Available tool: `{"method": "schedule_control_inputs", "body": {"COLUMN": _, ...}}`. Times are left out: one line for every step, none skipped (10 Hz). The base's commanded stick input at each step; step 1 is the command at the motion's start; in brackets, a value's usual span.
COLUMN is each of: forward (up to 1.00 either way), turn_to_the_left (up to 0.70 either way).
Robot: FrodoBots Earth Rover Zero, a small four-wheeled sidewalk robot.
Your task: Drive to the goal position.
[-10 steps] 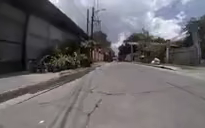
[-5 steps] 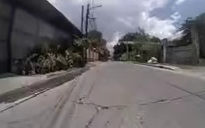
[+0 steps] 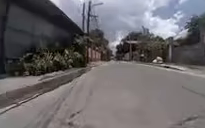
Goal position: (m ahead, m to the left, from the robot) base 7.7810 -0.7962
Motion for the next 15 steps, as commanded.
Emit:
{"method": "schedule_control_inputs", "body": {"forward": 1.00, "turn_to_the_left": -0.39}}
{"method": "schedule_control_inputs", "body": {"forward": 1.00, "turn_to_the_left": -0.39}}
{"method": "schedule_control_inputs", "body": {"forward": 1.00, "turn_to_the_left": -0.39}}
{"method": "schedule_control_inputs", "body": {"forward": 1.00, "turn_to_the_left": -0.18}}
{"method": "schedule_control_inputs", "body": {"forward": 1.00, "turn_to_the_left": 0.00}}
{"method": "schedule_control_inputs", "body": {"forward": 1.00, "turn_to_the_left": 0.00}}
{"method": "schedule_control_inputs", "body": {"forward": 1.00, "turn_to_the_left": 0.00}}
{"method": "schedule_control_inputs", "body": {"forward": 1.00, "turn_to_the_left": 0.00}}
{"method": "schedule_control_inputs", "body": {"forward": 1.00, "turn_to_the_left": 0.00}}
{"method": "schedule_control_inputs", "body": {"forward": 1.00, "turn_to_the_left": 0.00}}
{"method": "schedule_control_inputs", "body": {"forward": 1.00, "turn_to_the_left": 0.00}}
{"method": "schedule_control_inputs", "body": {"forward": 1.00, "turn_to_the_left": 0.00}}
{"method": "schedule_control_inputs", "body": {"forward": 1.00, "turn_to_the_left": 0.00}}
{"method": "schedule_control_inputs", "body": {"forward": 1.00, "turn_to_the_left": 0.00}}
{"method": "schedule_control_inputs", "body": {"forward": 1.00, "turn_to_the_left": 0.00}}
